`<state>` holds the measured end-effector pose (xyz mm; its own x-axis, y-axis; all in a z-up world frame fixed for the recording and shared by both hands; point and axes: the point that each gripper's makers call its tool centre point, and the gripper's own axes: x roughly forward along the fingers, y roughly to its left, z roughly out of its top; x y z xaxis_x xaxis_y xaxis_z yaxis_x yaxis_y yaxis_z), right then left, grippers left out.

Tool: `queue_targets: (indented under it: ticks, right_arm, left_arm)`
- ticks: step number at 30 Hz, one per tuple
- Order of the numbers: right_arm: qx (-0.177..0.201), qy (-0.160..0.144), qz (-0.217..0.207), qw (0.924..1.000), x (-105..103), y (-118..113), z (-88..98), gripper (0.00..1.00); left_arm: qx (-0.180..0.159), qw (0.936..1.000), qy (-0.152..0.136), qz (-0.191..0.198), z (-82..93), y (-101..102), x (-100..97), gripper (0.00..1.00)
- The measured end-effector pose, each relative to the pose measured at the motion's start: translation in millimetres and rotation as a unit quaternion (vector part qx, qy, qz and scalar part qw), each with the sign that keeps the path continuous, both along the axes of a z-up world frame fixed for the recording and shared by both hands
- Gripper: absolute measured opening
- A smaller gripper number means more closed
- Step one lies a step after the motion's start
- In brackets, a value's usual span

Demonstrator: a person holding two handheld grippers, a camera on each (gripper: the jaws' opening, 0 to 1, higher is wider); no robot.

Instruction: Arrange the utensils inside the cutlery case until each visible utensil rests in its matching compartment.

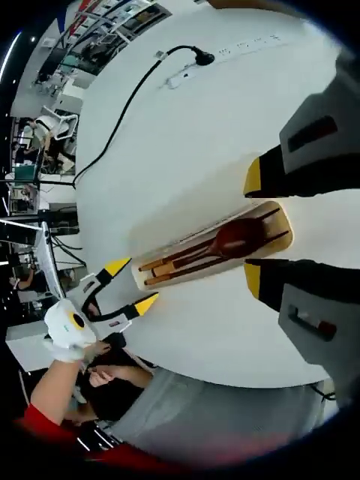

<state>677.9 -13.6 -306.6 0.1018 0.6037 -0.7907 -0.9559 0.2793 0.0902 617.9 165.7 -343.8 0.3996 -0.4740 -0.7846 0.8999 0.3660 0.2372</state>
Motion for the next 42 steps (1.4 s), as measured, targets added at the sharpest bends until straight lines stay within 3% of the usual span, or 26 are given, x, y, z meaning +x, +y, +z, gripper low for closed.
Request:
queue_targets:
  ticks: [2,4,5,6,7,8,9,10,11,13,14,16,17,19,20,23,28,29,32,35,39,42]
  right_arm:
    - [0.035,-0.001,-0.031,0.9989,12,1,7.1,0.4]
    - [0.057,0.048,-0.116,0.9905,23,-7,6.7,0.52]
    - [0.058,0.066,-0.168,0.9819,33,-19,2.8,0.45]
    - [0.062,0.073,-0.174,0.9802,33,-21,2.1,0.37]
    - [0.08,0.101,-0.213,0.9685,35,-27,-0.9,0.3]
    - [0.079,0.119,-0.252,0.9572,38,-35,-5.9,0.3]
    - [0.098,0.144,-0.279,0.9442,37,-38,-8.7,0.36]
    - [0.114,0.155,-0.291,0.9372,36,-38,-9.7,0.42]
    - [0.098,0.128,-0.306,0.9385,41,-48,-15.9,0.43]
    - [0.095,0.074,-0.271,0.9551,44,-51,-13.4,0.34]
    - [0.098,0.088,-0.276,0.9521,40,-51,-13.0,0.3]
    - [0.123,0.139,-0.307,0.9334,34,-44,-9.3,0.33]
    - [0.114,0.155,-0.309,0.9315,29,-44,-10.7,0.36]
    - [0.105,0.102,-0.272,0.951,32,-43,-9.8,0.34]
    - [0.074,0.068,-0.259,0.9607,33,-49,-12.0,0.31]
    - [0.02,-0.015,-0.223,0.9744,44,-59,-10.4,0.21]
    - [0.007,0.022,-0.225,0.974,42,-48,-13.6,0.34]
    - [0.008,0.022,-0.209,0.9776,42,-38,-12.9,0.37]
    - [-0.016,-0.031,-0.133,0.9906,49,-15,-10.4,0.43]
    - [-0.046,-0.017,-0.076,0.9959,49,11,-15.4,0.46]
    - [-0.044,0.015,-0.038,0.9982,67,44,-22.1,0.48]
    - [-0.044,0.022,0.001,0.9988,69,65,-23.2,0.51]
  left_arm:
    - [-0.004,1.0,0.006,0.002,0.7,0,-0.7,0.47]
    - [0.0,1.0,0.007,0.004,0.6,3,-0.8,0.5]
    - [-0.003,0.9999,0.013,0.007,0.3,4,-1.8,0.52]
    - [-0.004,0.9998,0.017,0.014,0.9,7,-0.4,0.52]
    - [-0.008,0.9996,0.013,0.025,3.2,8,1.8,0.53]
    - [-0.033,0.9984,0.02,0.041,6.7,7,4.9,0.53]
    - [-0.045,0.9968,0.034,0.057,8.0,7,4.5,0.55]
    - [-0.054,0.9948,0.041,0.077,10.6,9,9.0,0.57]
    - [-0.054,0.9945,0.041,0.08,11.2,10,10.2,0.61]
    - [-0.057,0.9948,0.032,0.078,17.0,12,17.3,0.63]
    - [-0.062,0.9943,0.032,0.08,19.9,12,20.5,0.63]
    - [-0.081,0.9906,0.054,0.096,21.0,11,23.3,0.65]
    - [-0.085,0.9885,0.069,0.104,19.3,11,21.6,0.66]
    - [-0.077,0.9898,0.067,0.099,16.9,12,23.4,0.65]
    - [-0.076,0.9904,0.065,0.094,16.4,11,23.7,0.65]
    - [-0.077,0.9904,0.064,0.095,18.1,12,25.1,0.63]
    - [-0.077,0.9889,0.063,0.11,22.6,23,33.3,0.61]
    - [-0.077,0.989,0.062,0.11,22.9,24,33.1,0.61]
    - [-0.074,0.9905,0.056,0.101,23.4,22,28.4,0.63]
    - [-0.064,0.9938,0.047,0.077,24.2,15,17.3,0.63]
    - [-0.055,0.9953,0.026,0.075,27.0,13,4.5,0.63]
    - [-0.063,0.9939,0.031,0.086,35.1,13,-11.5,0.65]
